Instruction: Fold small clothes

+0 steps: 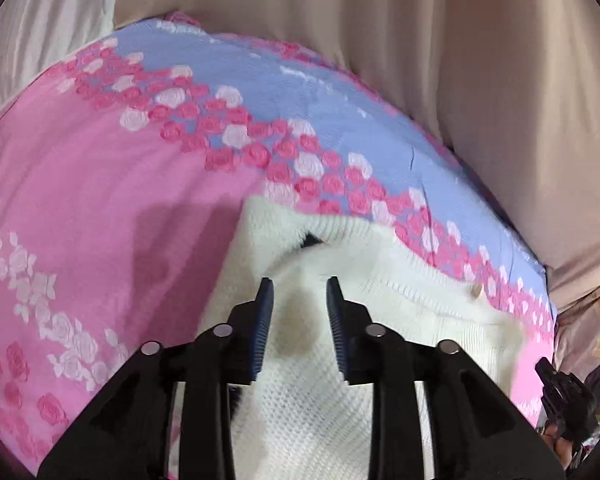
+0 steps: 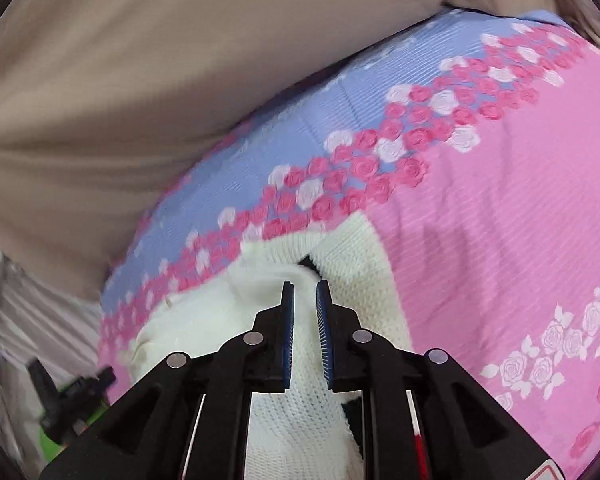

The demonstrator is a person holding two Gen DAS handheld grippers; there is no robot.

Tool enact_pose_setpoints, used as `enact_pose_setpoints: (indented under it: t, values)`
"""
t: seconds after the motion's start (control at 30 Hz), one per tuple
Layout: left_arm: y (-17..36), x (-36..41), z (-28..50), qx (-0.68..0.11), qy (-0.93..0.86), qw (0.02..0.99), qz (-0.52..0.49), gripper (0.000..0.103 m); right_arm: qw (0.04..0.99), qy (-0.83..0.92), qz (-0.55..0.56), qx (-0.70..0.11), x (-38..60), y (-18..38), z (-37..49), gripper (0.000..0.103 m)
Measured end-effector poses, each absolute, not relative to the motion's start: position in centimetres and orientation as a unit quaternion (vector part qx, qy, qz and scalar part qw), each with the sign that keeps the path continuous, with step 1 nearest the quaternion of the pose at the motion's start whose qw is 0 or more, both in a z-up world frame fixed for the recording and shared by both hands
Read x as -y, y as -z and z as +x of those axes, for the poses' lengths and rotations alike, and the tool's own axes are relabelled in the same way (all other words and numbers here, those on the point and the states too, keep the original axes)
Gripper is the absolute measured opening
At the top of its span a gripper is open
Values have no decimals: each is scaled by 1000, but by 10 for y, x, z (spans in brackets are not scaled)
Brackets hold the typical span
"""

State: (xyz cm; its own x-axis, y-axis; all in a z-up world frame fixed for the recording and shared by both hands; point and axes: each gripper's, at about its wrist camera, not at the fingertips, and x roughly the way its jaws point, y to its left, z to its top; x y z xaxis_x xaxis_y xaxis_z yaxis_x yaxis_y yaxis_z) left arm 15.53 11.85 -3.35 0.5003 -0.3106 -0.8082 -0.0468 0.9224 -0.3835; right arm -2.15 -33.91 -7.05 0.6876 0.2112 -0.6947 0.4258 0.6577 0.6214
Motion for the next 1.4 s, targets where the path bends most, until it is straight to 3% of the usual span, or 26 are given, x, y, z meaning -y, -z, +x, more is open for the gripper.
enact_pose_setpoints:
  t: [0.03, 0.1, 0.17, 0.37, 0.47, 0.5, 0.53, 0.57, 0.77, 0.93, 1.07, 1.13, 1.17, 1.2, 1.23, 1.27, 1.4]
  values:
    - [28, -123, 152, -483, 84, 852, -182, 56, 826, 58, 412, -381, 343, 66, -30, 19]
    - [19, -126, 140, -455, 93, 869, -171, 75, 847, 56, 370, -378, 336, 53, -42, 39]
    - [22, -118, 142, -455, 109, 870, -152, 82, 861, 55, 326, -388, 324, 52, -46, 51]
    - [66, -84, 175, -515, 99, 848, -80, 82, 852, 45, 229, -469, 282, 90, 5, 55]
    - [77, -76, 184, -533, 111, 835, -76, 69, 854, 56, 183, -485, 268, 101, 24, 55]
    - [81, -74, 187, -540, 118, 830, -72, 47, 857, 57, 165, -484, 263, 103, 28, 42]
    - [84, -73, 190, -546, 123, 826, -67, 13, 860, 53, 149, -485, 260, 105, 31, 21]
    - [83, -74, 192, -552, 124, 822, -67, 13, 857, 49, 139, -494, 259, 106, 35, 7]
    - [43, -98, 209, -520, 115, 837, -125, 12, 880, 38, 260, -396, 322, 54, 20, 6]
    - [100, -87, 242, -572, 85, 808, -110, 13, 808, 44, 320, -492, 351, 147, 61, 6]
    - [79, -90, 236, -554, 106, 813, -147, 18, 823, 44, 327, -462, 350, 109, 53, 16]
    - [60, -92, 222, -534, 102, 829, -129, 36, 841, 53, 304, -444, 344, 85, 40, 29]
    - [55, -94, 216, -525, 103, 836, -125, 43, 852, 59, 286, -434, 337, 72, 32, 42]
    - [49, -94, 206, -513, 108, 843, -123, 56, 863, 63, 266, -424, 328, 64, 24, 52]
    - [47, -92, 198, -507, 110, 847, -115, 64, 870, 60, 251, -420, 322, 63, 20, 54]
    - [48, -90, 196, -507, 110, 848, -106, 65, 875, 52, 229, -424, 312, 64, 20, 54]
    - [79, -77, 184, -539, 110, 833, -62, 61, 864, 23, 116, -489, 272, 99, 41, 52]
